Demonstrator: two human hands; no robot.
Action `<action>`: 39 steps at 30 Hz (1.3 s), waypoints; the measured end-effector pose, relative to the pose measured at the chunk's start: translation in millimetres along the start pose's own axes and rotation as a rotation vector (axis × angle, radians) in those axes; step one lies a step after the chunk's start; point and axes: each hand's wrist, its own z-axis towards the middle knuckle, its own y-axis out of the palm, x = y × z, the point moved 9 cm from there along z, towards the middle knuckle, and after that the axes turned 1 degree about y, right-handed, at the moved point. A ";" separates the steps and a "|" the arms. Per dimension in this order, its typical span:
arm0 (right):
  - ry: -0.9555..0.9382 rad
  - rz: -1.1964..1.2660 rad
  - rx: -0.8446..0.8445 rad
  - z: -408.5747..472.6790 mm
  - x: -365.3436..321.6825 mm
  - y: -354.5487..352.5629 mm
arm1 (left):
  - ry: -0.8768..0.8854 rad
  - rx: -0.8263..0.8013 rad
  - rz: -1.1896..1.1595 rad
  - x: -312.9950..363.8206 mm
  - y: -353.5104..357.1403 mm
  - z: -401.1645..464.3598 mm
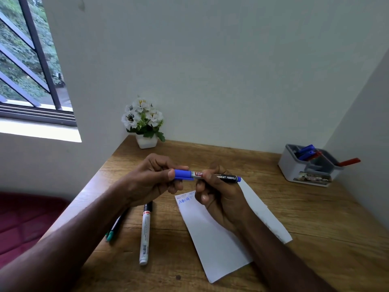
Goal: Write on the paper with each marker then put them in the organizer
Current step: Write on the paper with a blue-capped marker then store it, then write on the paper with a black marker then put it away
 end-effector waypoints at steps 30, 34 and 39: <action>-0.282 -1.754 1.020 -102.9 -335.7 -203.0 | -0.133 -0.118 1.253 -98.8 116.9 249.7; -0.129 -1.855 1.004 -94.5 -338.9 -227.6 | -0.115 -0.150 1.270 -107.9 131.4 271.6; 0.110 -1.833 0.931 -77.0 -323.9 -256.5 | -0.138 -0.178 1.275 -115.7 139.1 282.2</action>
